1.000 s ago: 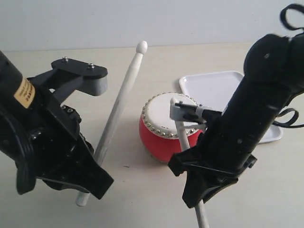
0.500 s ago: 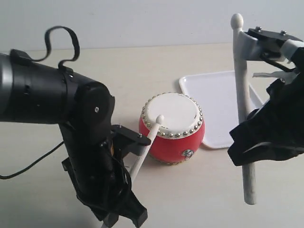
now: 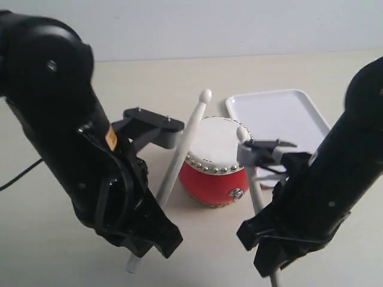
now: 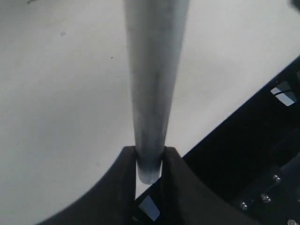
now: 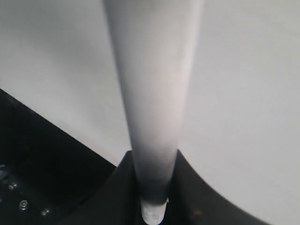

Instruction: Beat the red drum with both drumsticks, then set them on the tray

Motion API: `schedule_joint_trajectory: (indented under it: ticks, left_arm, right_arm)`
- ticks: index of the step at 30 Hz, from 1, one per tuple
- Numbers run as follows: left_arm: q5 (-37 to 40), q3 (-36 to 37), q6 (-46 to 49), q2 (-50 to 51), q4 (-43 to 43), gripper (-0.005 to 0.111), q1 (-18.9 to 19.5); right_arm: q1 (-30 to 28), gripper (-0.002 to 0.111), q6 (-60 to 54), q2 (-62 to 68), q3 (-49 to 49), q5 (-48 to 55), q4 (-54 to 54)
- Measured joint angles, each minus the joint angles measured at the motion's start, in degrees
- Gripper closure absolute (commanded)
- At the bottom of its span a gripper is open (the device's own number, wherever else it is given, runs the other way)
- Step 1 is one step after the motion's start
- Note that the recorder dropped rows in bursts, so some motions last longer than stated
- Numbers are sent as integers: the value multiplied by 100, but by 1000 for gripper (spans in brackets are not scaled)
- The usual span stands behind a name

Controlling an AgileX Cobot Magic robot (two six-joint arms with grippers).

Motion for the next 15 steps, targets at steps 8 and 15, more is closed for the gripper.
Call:
schedule_joint_trajectory:
  ticks: [8,15]
  left_arm:
    - [279,-3,-111,-805,-5,107,0]
    - [175,-3,-140,-935,16,107,0]
  right_arm:
    - [0,108,-269,700,48,12,349]
    - [0,108,188,-1211,57,235,124]
